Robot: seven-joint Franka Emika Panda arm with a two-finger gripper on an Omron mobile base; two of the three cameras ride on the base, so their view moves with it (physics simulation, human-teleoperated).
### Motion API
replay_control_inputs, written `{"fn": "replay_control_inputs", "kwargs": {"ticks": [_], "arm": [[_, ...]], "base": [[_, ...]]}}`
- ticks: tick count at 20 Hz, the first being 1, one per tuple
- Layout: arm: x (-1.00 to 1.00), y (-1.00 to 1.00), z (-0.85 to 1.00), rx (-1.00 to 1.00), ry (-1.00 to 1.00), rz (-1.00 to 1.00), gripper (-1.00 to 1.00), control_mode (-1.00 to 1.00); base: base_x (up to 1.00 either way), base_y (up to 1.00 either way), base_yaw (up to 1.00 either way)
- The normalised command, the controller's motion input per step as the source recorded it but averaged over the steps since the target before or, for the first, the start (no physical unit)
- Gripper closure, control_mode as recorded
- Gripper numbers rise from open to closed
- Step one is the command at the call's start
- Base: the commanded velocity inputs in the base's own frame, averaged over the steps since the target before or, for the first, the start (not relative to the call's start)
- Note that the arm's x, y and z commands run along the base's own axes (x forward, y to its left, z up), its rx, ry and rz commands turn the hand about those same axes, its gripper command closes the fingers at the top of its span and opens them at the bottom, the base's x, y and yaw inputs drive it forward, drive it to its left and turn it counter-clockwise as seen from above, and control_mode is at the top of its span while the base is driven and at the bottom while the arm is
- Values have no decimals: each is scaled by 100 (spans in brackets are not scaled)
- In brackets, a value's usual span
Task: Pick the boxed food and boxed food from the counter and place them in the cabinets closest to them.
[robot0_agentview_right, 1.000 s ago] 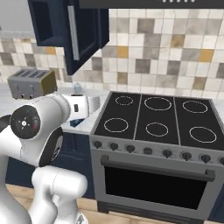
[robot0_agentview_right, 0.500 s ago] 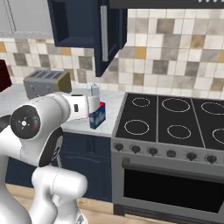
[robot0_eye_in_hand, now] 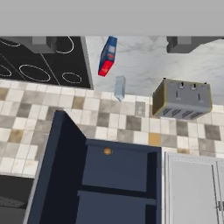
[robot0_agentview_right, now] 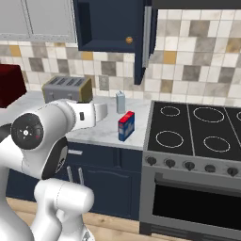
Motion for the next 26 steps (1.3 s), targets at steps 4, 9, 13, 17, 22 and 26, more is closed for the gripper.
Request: {"fn": "replay_control_inputs", "kwargs": {"ticks": [4, 9, 13, 17, 22, 26], "arm": [[0, 0, 0, 0, 0, 0, -100, 100], [0, 0, 0, 0, 0, 0, -100, 100], [0, 0, 0, 0, 0, 0, -100, 100], [0, 0, 0, 0, 0, 0, -100, 100], [0, 0, 0, 0, 0, 0, -100, 100], [0, 0, 0, 0, 0, 0, -100, 100]], "base": [[-1, 54, 0], [-3, 50, -1], [-3, 6, 0], [0, 0, 0], [9, 0, 0], [35, 0, 0]]}}
